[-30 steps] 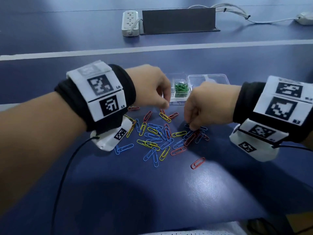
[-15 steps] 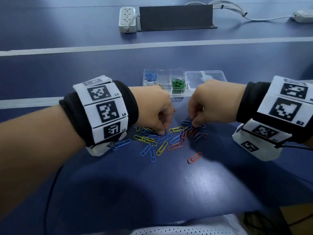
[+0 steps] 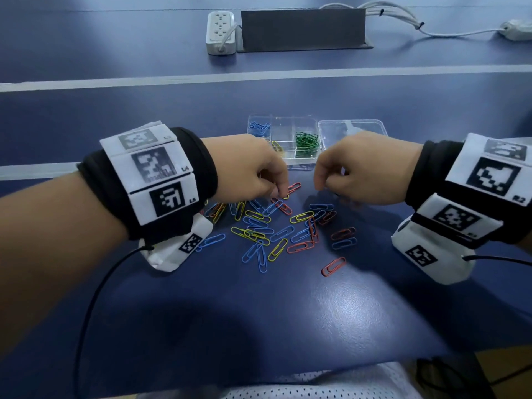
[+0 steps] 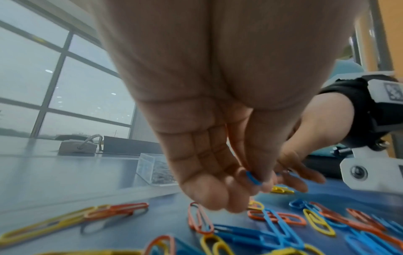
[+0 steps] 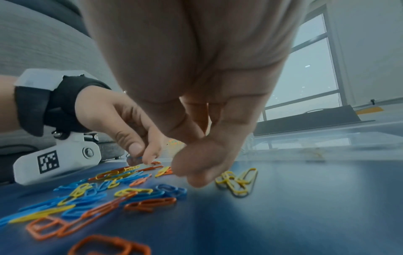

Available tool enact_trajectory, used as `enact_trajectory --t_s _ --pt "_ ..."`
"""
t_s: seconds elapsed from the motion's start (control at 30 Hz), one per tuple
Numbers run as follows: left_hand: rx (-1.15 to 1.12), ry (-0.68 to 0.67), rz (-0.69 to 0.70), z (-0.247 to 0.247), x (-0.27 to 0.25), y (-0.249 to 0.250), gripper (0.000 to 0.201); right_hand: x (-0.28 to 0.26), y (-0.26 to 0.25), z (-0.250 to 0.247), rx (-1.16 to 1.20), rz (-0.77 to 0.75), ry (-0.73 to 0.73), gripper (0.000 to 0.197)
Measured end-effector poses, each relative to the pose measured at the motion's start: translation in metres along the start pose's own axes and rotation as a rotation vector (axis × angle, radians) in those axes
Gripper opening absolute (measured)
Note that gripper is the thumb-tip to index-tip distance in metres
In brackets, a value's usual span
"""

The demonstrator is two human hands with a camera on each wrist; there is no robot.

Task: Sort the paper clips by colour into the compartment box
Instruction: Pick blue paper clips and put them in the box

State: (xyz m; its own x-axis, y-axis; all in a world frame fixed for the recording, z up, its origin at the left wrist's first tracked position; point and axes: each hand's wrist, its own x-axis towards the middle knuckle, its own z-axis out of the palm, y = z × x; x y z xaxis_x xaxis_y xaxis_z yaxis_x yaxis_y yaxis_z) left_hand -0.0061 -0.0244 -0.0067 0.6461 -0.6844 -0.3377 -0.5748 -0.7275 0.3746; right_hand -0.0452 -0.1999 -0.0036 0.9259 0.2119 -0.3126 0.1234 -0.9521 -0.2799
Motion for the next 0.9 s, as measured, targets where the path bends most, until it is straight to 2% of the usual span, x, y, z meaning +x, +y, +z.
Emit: enact_trajectory --t_s 0.1,0.23,0.37,0.6,0.77,0.9 --pt "-0.055 0.029 -0.036 -0.001 -0.003 0.003 0.018 0.000 -0.003 0.001 0.017 -0.009 -0.032 0.023" --pt "-0.091 0.032 -0.105 0.000 -0.001 0.006 0.013 0.001 -0.007 0.003 -0.033 -0.064 -0.043 0.003" --pt "-0.150 -0.041 -0.184 -0.002 0.001 0.010 0.018 0.003 -0.010 0.006 -0.054 -0.084 -0.050 0.011" --pt "0.159 0.008 -0.100 0.010 0.007 0.009 0.025 0.005 -0.013 0.008 -0.060 -0.071 -0.054 0.017" --pt "0.138 0.001 -0.074 0.010 0.007 0.009 0.013 0.006 -0.011 0.007 -0.037 -0.085 -0.037 0.016" --pt "0.048 0.039 -0.111 0.007 0.005 0.007 0.011 0.007 -0.008 0.006 -0.030 -0.096 -0.019 0.018"
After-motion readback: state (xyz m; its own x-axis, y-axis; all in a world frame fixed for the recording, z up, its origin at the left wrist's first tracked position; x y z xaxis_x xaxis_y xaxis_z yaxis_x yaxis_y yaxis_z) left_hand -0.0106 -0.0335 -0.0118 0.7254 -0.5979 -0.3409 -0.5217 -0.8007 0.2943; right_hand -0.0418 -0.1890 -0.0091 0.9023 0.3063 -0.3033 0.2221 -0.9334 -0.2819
